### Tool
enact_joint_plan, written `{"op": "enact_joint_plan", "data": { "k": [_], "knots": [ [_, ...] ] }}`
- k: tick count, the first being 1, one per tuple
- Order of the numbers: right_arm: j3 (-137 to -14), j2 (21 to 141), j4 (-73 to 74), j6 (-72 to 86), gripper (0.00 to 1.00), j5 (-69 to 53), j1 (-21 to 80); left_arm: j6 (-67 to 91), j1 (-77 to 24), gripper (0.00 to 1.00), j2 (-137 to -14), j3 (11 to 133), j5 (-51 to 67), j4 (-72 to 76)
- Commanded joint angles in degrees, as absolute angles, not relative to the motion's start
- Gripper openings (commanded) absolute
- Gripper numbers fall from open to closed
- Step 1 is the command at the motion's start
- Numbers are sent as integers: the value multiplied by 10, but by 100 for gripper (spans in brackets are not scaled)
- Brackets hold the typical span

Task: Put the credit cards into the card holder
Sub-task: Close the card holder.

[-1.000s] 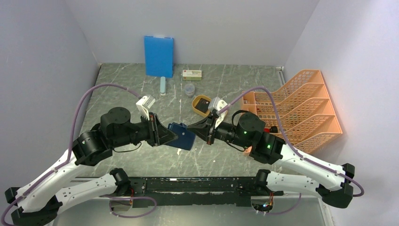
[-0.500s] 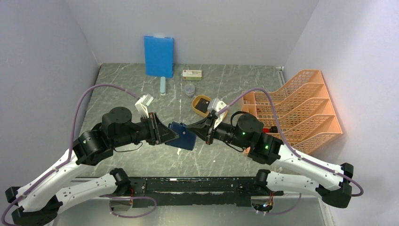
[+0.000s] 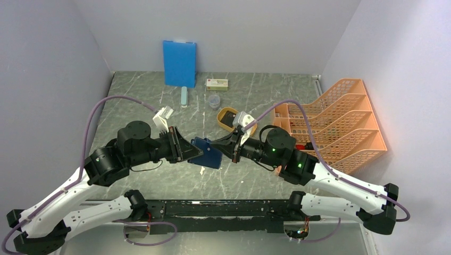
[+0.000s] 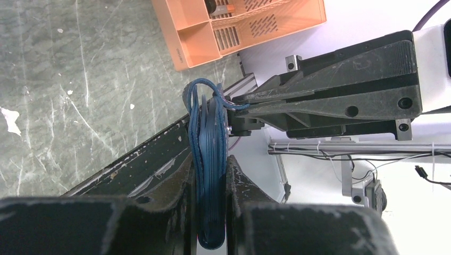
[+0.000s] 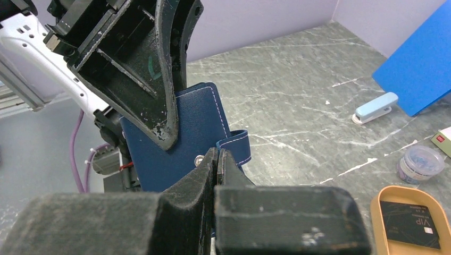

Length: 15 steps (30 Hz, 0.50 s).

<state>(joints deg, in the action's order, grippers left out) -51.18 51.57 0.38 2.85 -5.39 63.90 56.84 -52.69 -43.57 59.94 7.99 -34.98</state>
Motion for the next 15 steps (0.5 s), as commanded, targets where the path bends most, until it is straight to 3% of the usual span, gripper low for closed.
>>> {"op": "enact_joint_plan", "data": {
  "k": [1,15],
  "knots": [
    [-507,521,29,19,0,-86,637,578,-526,5,-433,622,56,-294],
    [-516,530,43,10,0,-110,638,582,-525,5,-427,632,13,-309]
  ]
}}
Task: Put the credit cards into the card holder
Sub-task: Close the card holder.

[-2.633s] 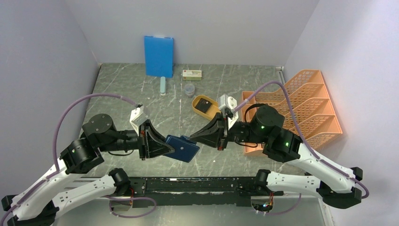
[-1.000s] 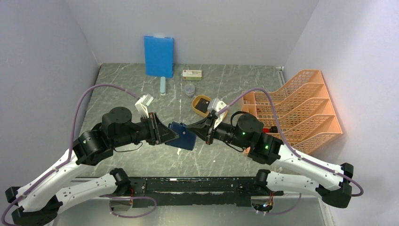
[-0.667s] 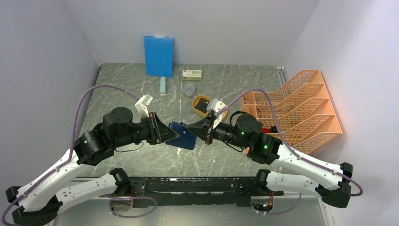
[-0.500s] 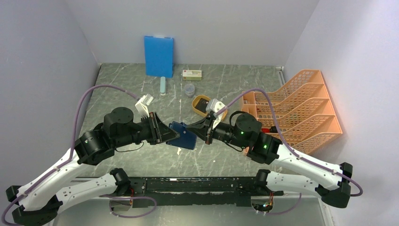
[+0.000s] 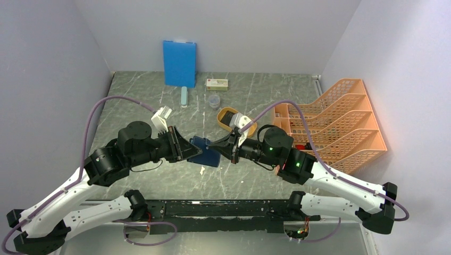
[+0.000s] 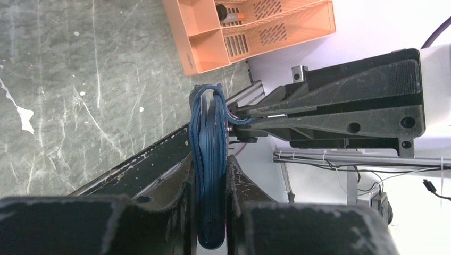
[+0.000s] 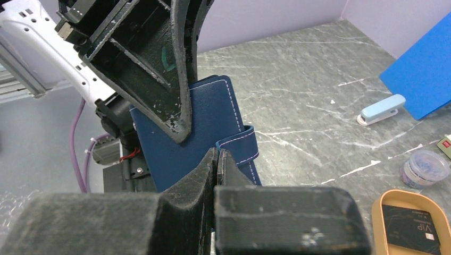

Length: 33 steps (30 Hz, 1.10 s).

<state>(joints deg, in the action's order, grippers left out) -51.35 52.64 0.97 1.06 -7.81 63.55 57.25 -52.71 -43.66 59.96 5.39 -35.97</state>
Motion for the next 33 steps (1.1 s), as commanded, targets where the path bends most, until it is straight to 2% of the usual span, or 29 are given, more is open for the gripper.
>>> {"op": "enact_joint_plan", "data": {
  "k": [1,15,33],
  "knots": [
    [-516,530,42,12,0,-111,637,584,-525,5,-425,631,9,-310],
    [-502,526,11,18,0,-56,637,590,-526,5,-426,622,24,-292],
    [-499,536,2,20,0,-42,638,593,-525,5,-433,608,55,-268]
  ]
}}
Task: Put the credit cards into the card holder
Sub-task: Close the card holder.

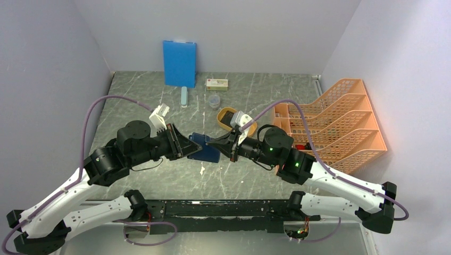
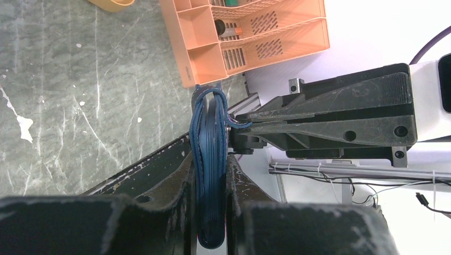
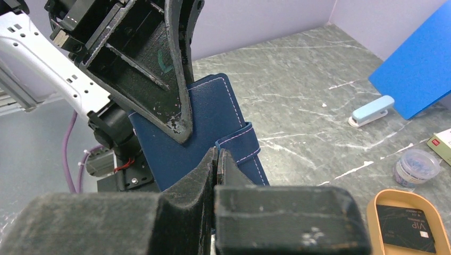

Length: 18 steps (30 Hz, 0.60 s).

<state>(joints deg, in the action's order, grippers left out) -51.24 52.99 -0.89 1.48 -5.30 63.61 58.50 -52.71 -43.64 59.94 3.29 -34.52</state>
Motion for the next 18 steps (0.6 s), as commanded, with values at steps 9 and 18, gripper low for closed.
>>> {"op": "enact_joint_plan", "data": {
  "k": [9,18],
  "knots": [
    [-502,546,-21,24,0,-46,638,591,-526,5,-435,603,67,-259],
    [-501,542,-4,13,0,-57,638,602,-525,5,-413,610,21,-272]
  ]
}}
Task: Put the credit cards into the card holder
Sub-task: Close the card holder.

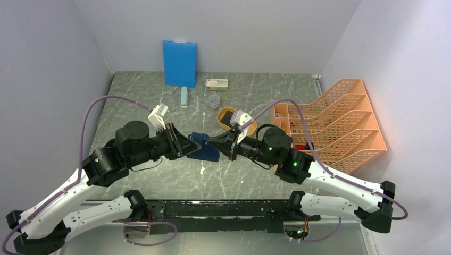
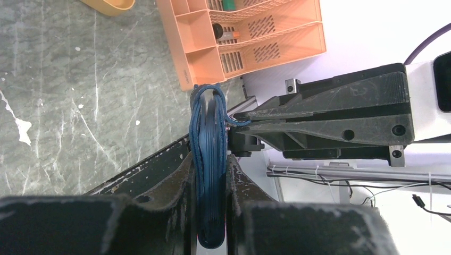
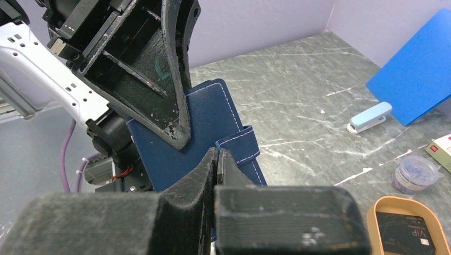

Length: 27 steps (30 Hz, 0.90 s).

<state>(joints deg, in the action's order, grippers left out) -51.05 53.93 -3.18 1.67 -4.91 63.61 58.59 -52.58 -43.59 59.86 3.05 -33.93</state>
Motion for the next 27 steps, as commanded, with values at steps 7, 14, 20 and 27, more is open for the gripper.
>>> {"op": "enact_joint_plan", "data": {
  "k": [7,14,20,27],
  "knots": [
    [-500,537,-3,8,0,-56,639,610,-525,5,-410,613,14,-264],
    [-494,538,-21,17,0,-30,642,613,-525,5,-416,606,33,-253],
    [-495,546,-35,21,0,-30,642,611,-526,5,-420,603,43,-248],
    [-500,555,-32,19,0,-43,644,608,-525,5,-424,605,44,-244]
  ]
}}
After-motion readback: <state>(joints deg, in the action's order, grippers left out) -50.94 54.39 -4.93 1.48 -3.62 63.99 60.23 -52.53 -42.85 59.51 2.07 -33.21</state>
